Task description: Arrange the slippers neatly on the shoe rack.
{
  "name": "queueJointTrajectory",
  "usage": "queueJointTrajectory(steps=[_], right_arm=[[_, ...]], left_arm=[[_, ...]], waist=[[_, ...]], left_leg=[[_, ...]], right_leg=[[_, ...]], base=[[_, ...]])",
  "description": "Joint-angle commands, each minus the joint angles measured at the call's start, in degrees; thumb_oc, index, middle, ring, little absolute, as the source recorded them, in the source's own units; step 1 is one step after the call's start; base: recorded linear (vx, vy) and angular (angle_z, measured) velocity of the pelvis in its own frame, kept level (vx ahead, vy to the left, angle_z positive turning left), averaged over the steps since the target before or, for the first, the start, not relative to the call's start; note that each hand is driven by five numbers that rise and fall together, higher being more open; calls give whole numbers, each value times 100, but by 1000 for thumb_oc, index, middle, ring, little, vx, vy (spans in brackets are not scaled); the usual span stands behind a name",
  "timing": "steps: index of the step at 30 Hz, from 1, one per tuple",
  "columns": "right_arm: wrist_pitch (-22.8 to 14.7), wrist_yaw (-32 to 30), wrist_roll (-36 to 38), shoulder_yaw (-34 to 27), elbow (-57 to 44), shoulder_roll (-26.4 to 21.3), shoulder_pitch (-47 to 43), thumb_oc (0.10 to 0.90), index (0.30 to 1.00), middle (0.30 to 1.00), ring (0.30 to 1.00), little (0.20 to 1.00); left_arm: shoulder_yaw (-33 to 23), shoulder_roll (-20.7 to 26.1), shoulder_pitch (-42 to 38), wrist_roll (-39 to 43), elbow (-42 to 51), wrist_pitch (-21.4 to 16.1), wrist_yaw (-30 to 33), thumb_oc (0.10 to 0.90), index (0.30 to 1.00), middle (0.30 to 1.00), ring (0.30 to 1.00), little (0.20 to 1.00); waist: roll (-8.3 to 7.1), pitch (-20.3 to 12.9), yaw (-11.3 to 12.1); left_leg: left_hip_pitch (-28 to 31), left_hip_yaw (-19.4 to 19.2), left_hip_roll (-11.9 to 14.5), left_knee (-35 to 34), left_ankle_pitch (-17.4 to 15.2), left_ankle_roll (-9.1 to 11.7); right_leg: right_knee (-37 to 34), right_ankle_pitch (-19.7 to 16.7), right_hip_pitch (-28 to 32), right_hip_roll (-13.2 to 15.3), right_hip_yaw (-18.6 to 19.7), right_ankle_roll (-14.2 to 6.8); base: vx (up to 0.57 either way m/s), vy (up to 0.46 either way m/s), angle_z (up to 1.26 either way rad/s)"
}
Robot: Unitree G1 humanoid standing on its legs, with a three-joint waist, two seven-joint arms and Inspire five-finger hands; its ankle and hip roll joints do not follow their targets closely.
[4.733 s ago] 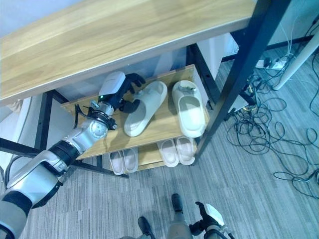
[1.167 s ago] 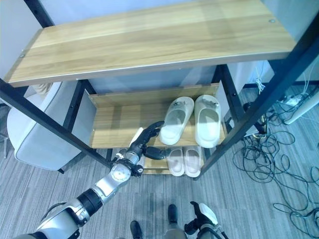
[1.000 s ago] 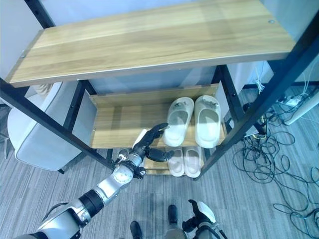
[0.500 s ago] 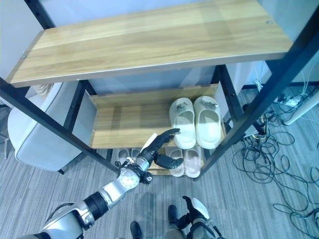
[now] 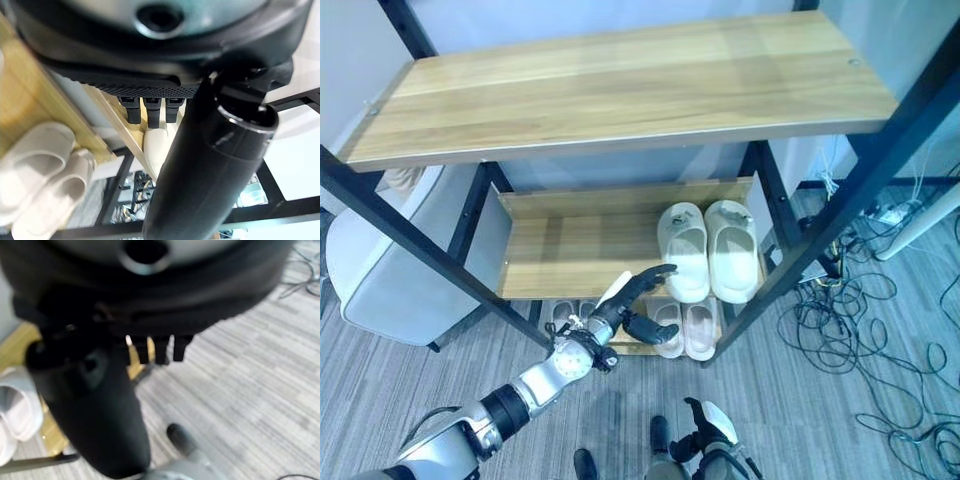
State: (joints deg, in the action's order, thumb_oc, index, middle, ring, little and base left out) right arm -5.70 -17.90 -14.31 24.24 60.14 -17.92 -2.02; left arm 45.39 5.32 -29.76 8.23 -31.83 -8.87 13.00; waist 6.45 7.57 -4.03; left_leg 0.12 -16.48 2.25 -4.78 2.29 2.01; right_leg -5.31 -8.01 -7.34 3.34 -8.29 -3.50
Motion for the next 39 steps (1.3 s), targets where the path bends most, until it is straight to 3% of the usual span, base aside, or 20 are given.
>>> queueJointTrajectory(steps=[1, 11, 12, 16, 18, 24, 28, 39], right_arm=[[-144, -62, 80, 58, 43, -43, 381, 800, 900, 900, 900, 900], [-83, 97, 23, -159, 54, 8, 560, 800, 900, 900, 900, 900], [-64, 142, 1, -205, 82, 36, 589, 800, 900, 900, 900, 900], [-43, 208, -2, -277, 133, 84, 610, 800, 900, 900, 900, 900], [-20, 274, 27, -376, 208, 140, 667, 800, 900, 900, 900, 900], [-18, 407, 127, -608, 286, 117, 796, 800, 900, 900, 900, 900], [-9, 470, 154, -607, 367, 143, 776, 800, 900, 900, 900, 900], [145, 484, 243, -706, 1111, 227, 558, 800, 900, 900, 900, 900]], left_arm=[[-526, -214, -621, -12, 394, -521, 15, 800, 900, 900, 900, 900], [-1032, 965, 259, 586, 1885, -618, -495, 800, 900, 900, 900, 900], [-1200, 1270, 662, 673, 2150, -615, -648, 800, 900, 900, 900, 900], [-1469, 1659, 1384, 750, 2433, -576, -880, 800, 900, 900, 900, 900], [-1831, 2127, 2190, 738, 2716, -541, -1080, 800, 900, 900, 900, 900], [-2516, 2673, 3710, 466, 2459, -354, -1385, 800, 900, 900, 900, 900], [-2568, 2435, 3784, 63, 1588, -237, -1319, 800, 900, 900, 900, 900], [-2790, 1115, 2888, -1545, -2573, 141, -510, 800, 900, 900, 900, 900]], waist=[[-71, -320, 157], [-235, -405, 414], [-282, -418, 499], [-348, -443, 626], [-404, -474, 772], [-509, -564, 984], [-557, -595, 996], [-667, -637, 845]], left_leg=[[-331, 236, 147, -22, 239, 472], [-295, 332, 145, -22, 240, 484], [-287, 356, 144, -22, 234, 488], [-275, 382, 135, -22, 233, 486], [-251, 420, 125, -22, 224, 482], [-174, 496, 73, -22, 164, 445], [-154, 516, 45, -22, 151, 423], [-76, 447, -3, -22, 63, 361]], right_leg=[[56, 189, 90, 253, -654, -554], [63, 198, 225, 284, -868, -566], [66, 197, 256, 293, -917, -573], [71, 195, 307, 305, -994, -576], [78, 192, 367, 327, -1067, -582], [100, 197, 511, 375, -1210, -599], [108, 208, 555, 391, -1246, -597], [115, 222, 567, 394, -1085, -579]], base=[[8, 21, 13], [4, 29, 10], [4, 36, 9], [2, 39, 13], [9, 56, 9], [20, 64, 13], [14, 62, 14], [14, 65, 2]])
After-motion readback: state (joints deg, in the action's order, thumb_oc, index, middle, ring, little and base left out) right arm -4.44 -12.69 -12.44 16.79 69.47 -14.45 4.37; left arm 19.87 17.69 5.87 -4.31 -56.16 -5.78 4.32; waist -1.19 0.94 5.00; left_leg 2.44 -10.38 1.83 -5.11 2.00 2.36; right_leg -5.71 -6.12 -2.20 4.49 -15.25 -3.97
